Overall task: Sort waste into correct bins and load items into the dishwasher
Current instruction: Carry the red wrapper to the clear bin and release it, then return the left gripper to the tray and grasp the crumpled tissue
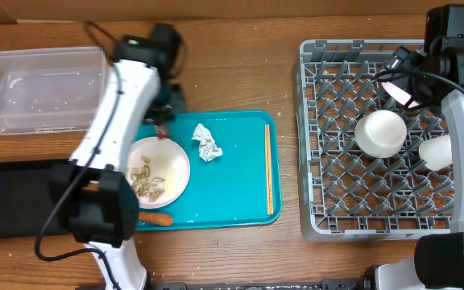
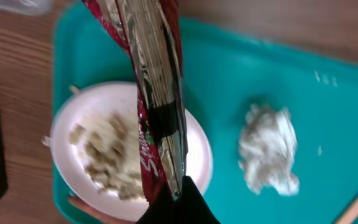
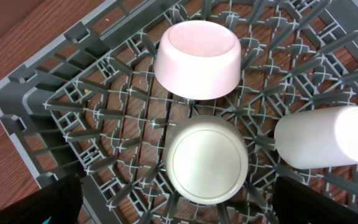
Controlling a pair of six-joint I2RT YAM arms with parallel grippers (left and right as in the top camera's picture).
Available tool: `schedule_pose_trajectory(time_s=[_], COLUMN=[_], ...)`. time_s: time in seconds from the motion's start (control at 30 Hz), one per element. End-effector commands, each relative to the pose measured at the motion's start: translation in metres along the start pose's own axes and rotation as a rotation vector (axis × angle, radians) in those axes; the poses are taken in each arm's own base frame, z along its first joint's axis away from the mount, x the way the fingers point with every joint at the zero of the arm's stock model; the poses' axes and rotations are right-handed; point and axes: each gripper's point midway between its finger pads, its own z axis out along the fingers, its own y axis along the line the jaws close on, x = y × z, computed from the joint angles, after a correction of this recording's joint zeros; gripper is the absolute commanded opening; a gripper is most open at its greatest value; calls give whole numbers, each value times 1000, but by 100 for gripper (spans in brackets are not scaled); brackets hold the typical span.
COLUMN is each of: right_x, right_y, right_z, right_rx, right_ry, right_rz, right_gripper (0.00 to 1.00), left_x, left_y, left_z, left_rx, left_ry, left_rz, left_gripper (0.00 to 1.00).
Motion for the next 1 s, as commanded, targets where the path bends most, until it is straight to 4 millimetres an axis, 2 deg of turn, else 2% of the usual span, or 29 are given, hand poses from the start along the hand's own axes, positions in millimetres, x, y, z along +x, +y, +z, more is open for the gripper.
schedule_pose_trajectory(time_s=[0.0,0.17,0.37,0.47,0.53,0.57,0.63,0.7,0.73,0.8,0.87,0.97], right_x=[-8,-8,-8,-8,-8,-8,-8,-8,-8,-8,-8,-8], right_y=[0,0,0,0,0,0,0,0,0,0,0,0], right_z=[-12,-12,-12,-12,-12,-12,-12,-12,-12,-12,-12,-12], right_rx=[-11,-11,-11,-11,-11,-11,-11,-11,-11,-11,-11,-11], right_ry=[-43,-43,-43,-43,-43,-43,-43,-43,-43,-43,-43,-43], right_rz=[8,8,8,8,8,8,8,8,8,8,8,8], right_gripper=[100,100,100,100,100,100,100,100,100,100,100,100], left_x=[-35,-81,-122,-138,-143,-144,-145,-145,-144,-143,-140,-136], left_y=[37,82,100,130,159,176,198,212,214,213,200,166], left_z=[-4,-3,-21,-23,-19,-16,-13,-12,-12,-12,-12,-18], left_rx=[1,121,449,433,353,299,226,182,176,189,253,423], left_ry=[-74,-161,-243,-308,-341,-357,-382,-396,-398,-389,-362,-306], left_rz=[-111,-284,-379,-452,-535,-574,-607,-618,-609,-585,-548,-496], left_gripper=[4,4,4,7,13,20,36,64,75,86,89,92])
